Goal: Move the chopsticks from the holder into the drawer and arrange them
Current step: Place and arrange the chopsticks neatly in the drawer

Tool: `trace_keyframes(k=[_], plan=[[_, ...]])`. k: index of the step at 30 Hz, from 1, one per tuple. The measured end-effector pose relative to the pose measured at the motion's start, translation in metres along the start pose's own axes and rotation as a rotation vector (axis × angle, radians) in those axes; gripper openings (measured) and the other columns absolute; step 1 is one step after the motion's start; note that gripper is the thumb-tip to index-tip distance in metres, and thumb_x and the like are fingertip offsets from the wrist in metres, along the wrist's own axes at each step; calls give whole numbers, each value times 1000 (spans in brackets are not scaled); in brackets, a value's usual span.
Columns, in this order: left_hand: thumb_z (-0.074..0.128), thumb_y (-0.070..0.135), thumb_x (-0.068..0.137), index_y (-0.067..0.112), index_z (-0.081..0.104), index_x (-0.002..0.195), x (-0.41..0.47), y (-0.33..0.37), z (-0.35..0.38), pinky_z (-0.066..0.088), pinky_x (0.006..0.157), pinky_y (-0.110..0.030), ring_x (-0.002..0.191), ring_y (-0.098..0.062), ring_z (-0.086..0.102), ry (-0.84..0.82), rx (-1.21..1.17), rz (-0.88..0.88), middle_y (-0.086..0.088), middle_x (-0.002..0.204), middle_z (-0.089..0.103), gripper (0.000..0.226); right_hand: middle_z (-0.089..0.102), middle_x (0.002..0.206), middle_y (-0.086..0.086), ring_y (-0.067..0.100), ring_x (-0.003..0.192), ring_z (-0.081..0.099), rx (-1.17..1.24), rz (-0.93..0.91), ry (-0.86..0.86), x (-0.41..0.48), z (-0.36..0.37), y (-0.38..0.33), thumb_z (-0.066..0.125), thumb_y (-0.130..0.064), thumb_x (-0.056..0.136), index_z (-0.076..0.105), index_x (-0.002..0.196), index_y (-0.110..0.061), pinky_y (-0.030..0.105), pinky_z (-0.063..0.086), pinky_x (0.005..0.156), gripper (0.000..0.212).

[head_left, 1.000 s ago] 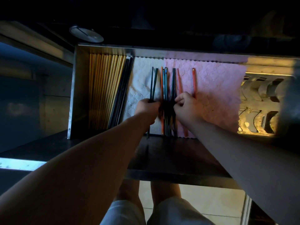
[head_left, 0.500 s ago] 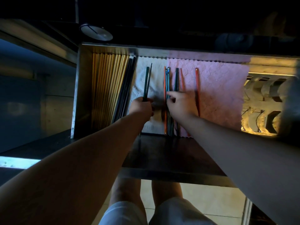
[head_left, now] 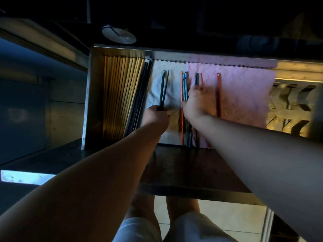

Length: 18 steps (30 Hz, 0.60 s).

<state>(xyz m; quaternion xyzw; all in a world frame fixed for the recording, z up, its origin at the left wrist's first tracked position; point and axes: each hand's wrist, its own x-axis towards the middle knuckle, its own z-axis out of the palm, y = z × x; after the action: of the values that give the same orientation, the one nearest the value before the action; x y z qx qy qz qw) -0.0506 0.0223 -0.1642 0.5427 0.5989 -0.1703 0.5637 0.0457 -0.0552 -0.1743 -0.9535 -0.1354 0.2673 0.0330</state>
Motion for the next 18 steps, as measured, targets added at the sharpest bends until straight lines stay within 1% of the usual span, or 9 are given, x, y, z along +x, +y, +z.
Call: trace_keyframes(k=[1, 2, 4, 6, 8, 12, 15, 17, 18], plan=[[49, 11, 97, 16, 65, 112, 1, 0, 1, 48, 61, -30, 71, -19, 63, 0, -10, -5, -4, 84, 68, 23, 63, 116, 10, 27, 107, 60, 25, 18, -17, 2, 0, -2, 57, -16, 95, 48, 125, -10, 31, 42, 70, 32], [48, 11, 97, 16, 65, 111, 2, -1, 1, 47, 60, -30, 69, -19, 62, -2, -14, -11, -3, 82, 67, 23, 64, 116, 9, 27, 106, 61, 62, 38, -35, 3, 0, -3, 59, -18, 94, 48, 125, -9, 32, 46, 72, 35], [46, 10, 98, 18, 64, 107, 3, -1, 2, 47, 59, -29, 68, -18, 60, -9, -17, -16, -4, 82, 66, 22, 64, 118, 9, 28, 107, 62, 140, 83, -64, 3, -2, -7, 63, -20, 90, 45, 129, -8, 38, 54, 82, 44], [46, 10, 98, 19, 64, 105, 2, -1, 2, 47, 59, -30, 69, -19, 60, -11, -25, -16, -5, 84, 67, 22, 64, 117, 10, 28, 105, 64, 164, 112, -71, 3, -3, -9, 64, -20, 89, 48, 125, -8, 41, 56, 85, 42], [46, 10, 98, 18, 64, 108, 2, -1, 2, 47, 58, -30, 69, -18, 61, -13, -29, -18, -5, 84, 67, 22, 64, 115, 9, 27, 105, 64, 153, 115, -75, 3, -5, -10, 63, -22, 90, 54, 119, -9, 38, 55, 85, 33], [45, 10, 97, 18, 64, 107, 1, 0, 3, 49, 61, -31, 71, -19, 62, -22, -12, -10, -5, 86, 68, 23, 67, 114, 10, 28, 105, 65, 162, 99, -92, 1, -7, -12, 65, -25, 88, 62, 111, -9, 37, 56, 85, 28], [45, 10, 97, 19, 64, 106, -2, 1, 2, 50, 62, -31, 72, -19, 63, -26, 19, 11, -5, 88, 69, 23, 67, 114, 11, 27, 103, 66, 241, 132, -122, 0, -11, -13, 65, -26, 87, 62, 115, -8, 37, 56, 85, 34], [45, 8, 97, 19, 63, 104, -4, 2, 2, 51, 63, -30, 72, -18, 63, -30, 33, 33, -4, 89, 69, 23, 66, 116, 11, 25, 100, 67, 303, 167, -102, 0, -15, -12, 62, -30, 88, 59, 120, -9, 33, 57, 79, 38], [45, 7, 95, 19, 63, 100, -5, 4, 3, 50, 63, -29, 72, -19, 62, -28, 32, 47, -4, 88, 69, 22, 62, 121, 12, 25, 102, 65, 324, 177, -94, -1, -20, -9, 58, -31, 91, 55, 126, -8, 29, 55, 78, 42]])
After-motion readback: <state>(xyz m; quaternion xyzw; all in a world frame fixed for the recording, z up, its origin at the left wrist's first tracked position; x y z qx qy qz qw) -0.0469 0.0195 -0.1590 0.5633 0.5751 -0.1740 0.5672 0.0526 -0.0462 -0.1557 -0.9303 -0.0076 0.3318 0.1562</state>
